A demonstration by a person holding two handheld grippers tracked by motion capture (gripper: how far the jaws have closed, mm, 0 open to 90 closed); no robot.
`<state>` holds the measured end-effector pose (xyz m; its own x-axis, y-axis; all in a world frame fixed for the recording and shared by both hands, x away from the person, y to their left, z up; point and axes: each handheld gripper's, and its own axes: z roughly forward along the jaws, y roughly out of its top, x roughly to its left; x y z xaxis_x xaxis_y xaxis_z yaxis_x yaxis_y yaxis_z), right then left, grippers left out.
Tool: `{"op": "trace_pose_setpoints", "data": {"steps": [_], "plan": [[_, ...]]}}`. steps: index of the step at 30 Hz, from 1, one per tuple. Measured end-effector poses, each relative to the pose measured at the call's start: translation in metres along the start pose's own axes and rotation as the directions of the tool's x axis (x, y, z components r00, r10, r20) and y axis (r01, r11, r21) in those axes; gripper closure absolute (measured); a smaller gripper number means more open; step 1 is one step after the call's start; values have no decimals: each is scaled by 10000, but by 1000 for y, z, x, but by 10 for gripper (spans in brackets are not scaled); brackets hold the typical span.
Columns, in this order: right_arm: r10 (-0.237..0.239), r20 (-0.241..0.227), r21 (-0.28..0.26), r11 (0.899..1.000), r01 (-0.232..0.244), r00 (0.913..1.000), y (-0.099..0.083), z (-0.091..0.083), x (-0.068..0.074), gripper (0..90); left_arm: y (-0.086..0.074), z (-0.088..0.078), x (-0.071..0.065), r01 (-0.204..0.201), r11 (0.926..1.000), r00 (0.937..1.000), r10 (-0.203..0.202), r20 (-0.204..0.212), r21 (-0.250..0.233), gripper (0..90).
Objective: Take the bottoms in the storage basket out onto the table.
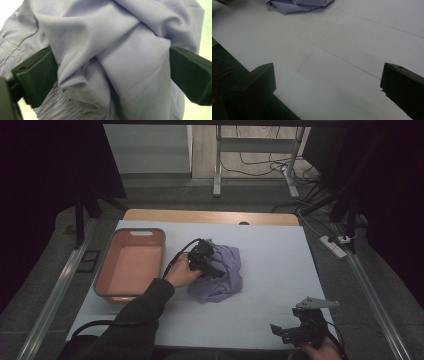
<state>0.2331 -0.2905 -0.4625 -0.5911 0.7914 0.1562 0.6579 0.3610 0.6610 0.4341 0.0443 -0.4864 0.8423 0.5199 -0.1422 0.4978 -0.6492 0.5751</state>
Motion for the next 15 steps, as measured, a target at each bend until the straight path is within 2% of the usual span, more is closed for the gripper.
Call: {"op": "trace_pose_setpoints", "data": {"steps": [11, 15], "plan": [[-12, -13, 8, 10000, 12, 10000, 0, 0, 0, 1, -1, -9, 1, -104, 9994, 9995, 114, 311, -320, 0], [-30, -14, 24, 10000, 30, 10000, 0, 0, 0, 1, -2, -11, 1, -326, 9989, 9984, 341, 447, -343, 0]]}}
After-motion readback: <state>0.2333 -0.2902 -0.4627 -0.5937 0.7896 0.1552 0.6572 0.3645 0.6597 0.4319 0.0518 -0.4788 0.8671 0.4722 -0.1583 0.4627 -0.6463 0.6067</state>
